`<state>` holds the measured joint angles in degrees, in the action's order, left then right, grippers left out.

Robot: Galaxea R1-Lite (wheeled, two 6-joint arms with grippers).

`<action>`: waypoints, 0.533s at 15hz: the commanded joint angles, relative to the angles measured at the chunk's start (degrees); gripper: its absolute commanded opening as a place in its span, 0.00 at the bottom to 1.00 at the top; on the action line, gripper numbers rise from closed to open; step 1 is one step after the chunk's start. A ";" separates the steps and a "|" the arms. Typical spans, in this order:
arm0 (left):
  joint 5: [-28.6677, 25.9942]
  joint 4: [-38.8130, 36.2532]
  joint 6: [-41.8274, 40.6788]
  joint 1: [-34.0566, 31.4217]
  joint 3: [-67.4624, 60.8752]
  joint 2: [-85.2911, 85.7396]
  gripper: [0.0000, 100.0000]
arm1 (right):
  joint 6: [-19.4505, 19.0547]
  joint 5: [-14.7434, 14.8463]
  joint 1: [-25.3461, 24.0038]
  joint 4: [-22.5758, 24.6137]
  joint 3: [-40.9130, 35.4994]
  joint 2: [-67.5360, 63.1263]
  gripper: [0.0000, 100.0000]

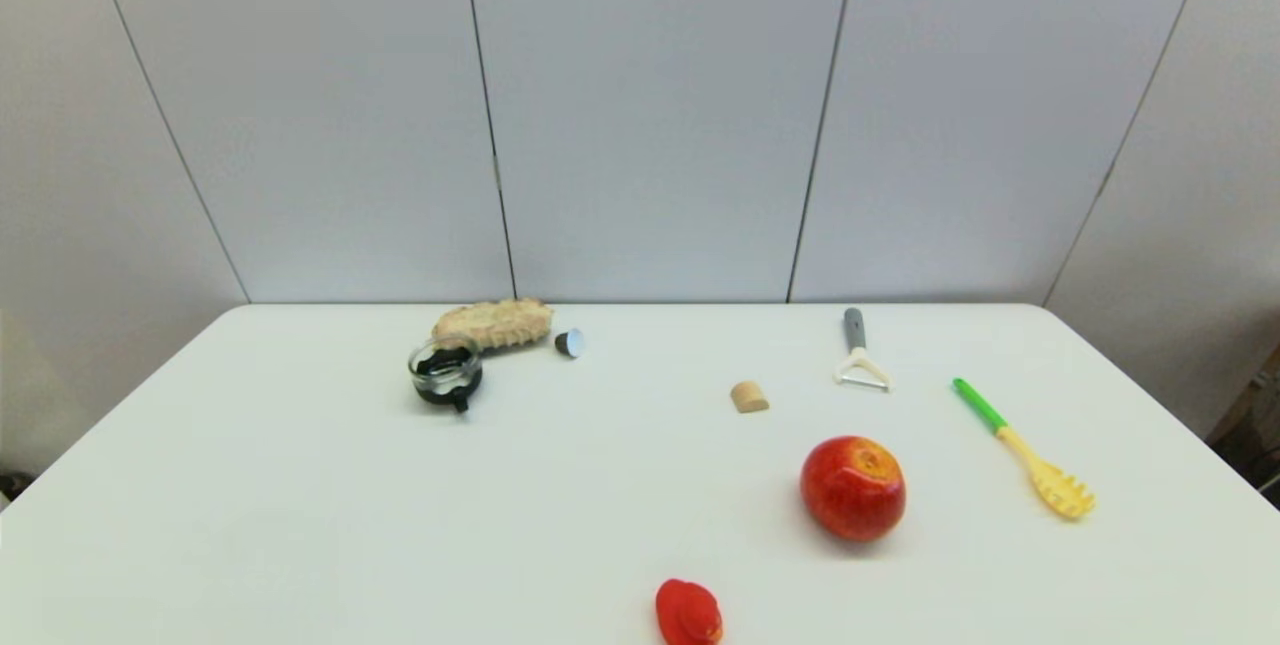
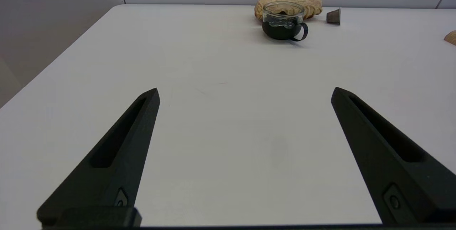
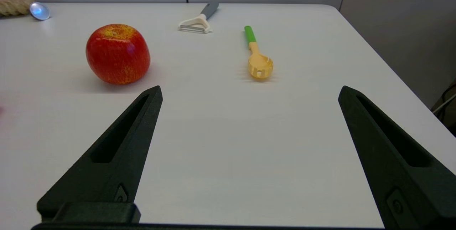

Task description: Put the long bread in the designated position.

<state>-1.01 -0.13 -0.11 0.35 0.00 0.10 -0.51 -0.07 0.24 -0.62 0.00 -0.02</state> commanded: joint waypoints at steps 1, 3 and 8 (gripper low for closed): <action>0.05 -0.04 0.72 0.00 -0.09 -0.10 1.00 | -0.02 -0.01 0.02 0.01 0.00 0.02 1.00; 0.05 0.05 0.72 0.00 -0.09 -0.10 1.00 | -0.02 -0.01 0.02 0.01 0.00 0.02 1.00; 0.05 -0.04 0.72 0.00 -0.09 -0.10 1.00 | -0.02 -0.01 0.02 0.01 0.00 0.02 1.00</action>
<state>-0.96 -0.16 0.60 0.35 0.00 0.10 -0.51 -0.07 0.27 -0.62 0.00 -0.02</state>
